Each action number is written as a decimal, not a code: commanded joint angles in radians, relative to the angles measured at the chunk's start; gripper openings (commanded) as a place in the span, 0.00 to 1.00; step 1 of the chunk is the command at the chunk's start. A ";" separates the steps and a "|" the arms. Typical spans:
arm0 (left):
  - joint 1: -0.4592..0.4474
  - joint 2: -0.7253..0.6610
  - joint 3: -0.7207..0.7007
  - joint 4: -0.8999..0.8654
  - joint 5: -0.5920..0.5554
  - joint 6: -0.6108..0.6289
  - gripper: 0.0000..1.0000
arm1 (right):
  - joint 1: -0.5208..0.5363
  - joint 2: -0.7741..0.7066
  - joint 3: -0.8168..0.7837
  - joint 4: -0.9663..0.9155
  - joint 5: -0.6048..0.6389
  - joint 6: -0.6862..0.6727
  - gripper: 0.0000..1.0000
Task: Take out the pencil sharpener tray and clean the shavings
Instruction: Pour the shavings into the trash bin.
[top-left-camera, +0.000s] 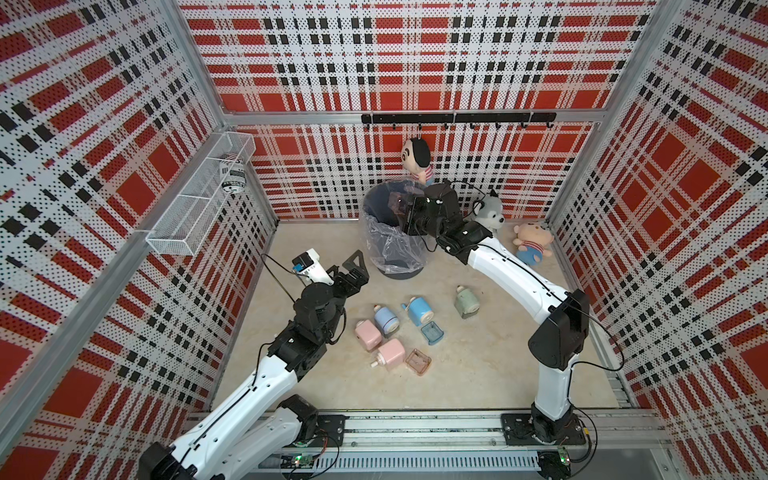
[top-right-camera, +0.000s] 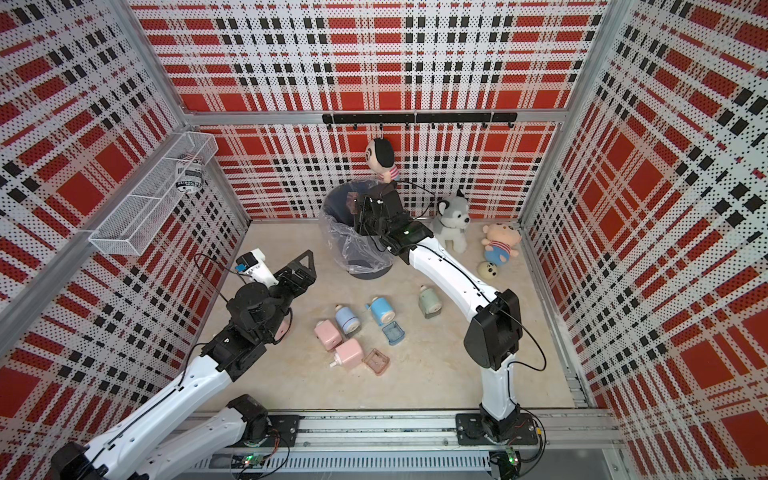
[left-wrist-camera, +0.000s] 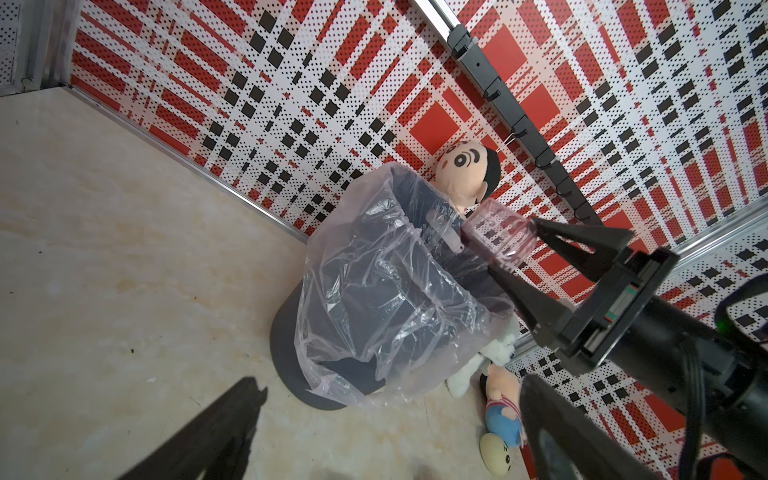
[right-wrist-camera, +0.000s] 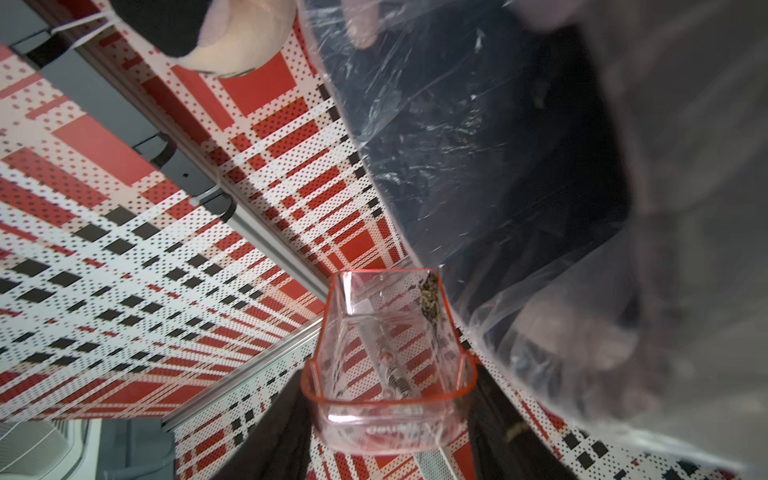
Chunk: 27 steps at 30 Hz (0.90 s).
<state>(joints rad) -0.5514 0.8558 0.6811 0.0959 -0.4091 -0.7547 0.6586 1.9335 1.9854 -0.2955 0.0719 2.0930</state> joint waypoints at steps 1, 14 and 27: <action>-0.008 -0.010 -0.002 0.007 -0.014 0.008 0.98 | 0.011 0.010 0.062 -0.015 0.007 0.010 0.38; -0.013 -0.023 -0.034 0.008 -0.023 0.000 0.98 | 0.013 -0.029 -0.196 0.132 -0.022 0.064 0.39; -0.015 -0.041 -0.032 -0.002 -0.047 0.012 0.98 | 0.032 -0.008 -0.011 0.074 -0.003 -0.008 0.39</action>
<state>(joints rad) -0.5579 0.8360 0.6586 0.0959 -0.4324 -0.7567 0.6743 1.9339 1.9434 -0.2028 0.0521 2.0956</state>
